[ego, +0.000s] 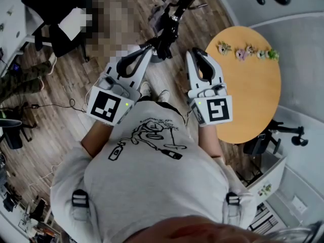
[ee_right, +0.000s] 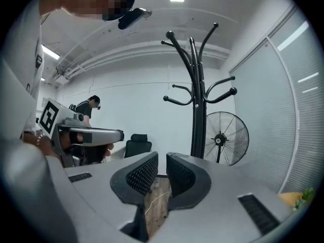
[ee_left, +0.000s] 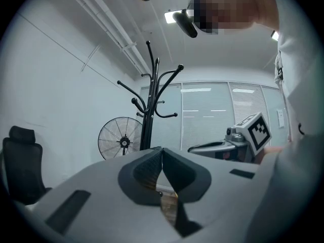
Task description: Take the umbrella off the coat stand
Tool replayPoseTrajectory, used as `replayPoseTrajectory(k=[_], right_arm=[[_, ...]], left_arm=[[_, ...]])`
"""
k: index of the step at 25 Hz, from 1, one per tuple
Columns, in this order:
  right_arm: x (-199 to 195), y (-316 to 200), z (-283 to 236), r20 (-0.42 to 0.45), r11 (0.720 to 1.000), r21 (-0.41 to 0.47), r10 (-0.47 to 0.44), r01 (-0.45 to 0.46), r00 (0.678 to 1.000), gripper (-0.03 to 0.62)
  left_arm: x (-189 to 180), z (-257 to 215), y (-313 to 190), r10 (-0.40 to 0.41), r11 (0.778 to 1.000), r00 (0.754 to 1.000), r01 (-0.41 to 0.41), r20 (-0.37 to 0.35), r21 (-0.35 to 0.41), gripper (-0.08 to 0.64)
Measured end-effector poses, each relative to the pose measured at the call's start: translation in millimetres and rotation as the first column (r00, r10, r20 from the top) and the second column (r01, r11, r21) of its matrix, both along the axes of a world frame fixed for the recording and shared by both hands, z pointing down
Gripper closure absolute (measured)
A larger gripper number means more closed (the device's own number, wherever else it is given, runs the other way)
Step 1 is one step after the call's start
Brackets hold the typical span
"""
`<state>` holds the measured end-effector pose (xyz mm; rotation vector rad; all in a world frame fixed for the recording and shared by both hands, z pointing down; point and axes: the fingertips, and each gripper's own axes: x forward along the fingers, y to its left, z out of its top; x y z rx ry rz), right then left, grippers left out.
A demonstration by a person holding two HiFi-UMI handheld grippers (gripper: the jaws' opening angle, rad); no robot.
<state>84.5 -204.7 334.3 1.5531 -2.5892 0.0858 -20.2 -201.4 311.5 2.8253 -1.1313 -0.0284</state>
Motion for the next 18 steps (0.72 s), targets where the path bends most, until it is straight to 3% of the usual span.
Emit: replayPoseTrajectory(k=[6, 18], right_arm=[[16, -17, 39, 0.013, 0.999, -0.045, 0.021, -0.020, 1.000, 0.465], [32, -53, 138, -0.085, 0.992, -0.120, 0.040, -0.050, 0.996, 0.390]], left_arm=[[0, 4, -5, -0.006, 1.000, 1.000, 0.006, 0.000, -0.008, 0.551], [-2, 5, -12, -0.002, 1.000, 1.000, 0.002, 0.001, -0.006, 0.551]])
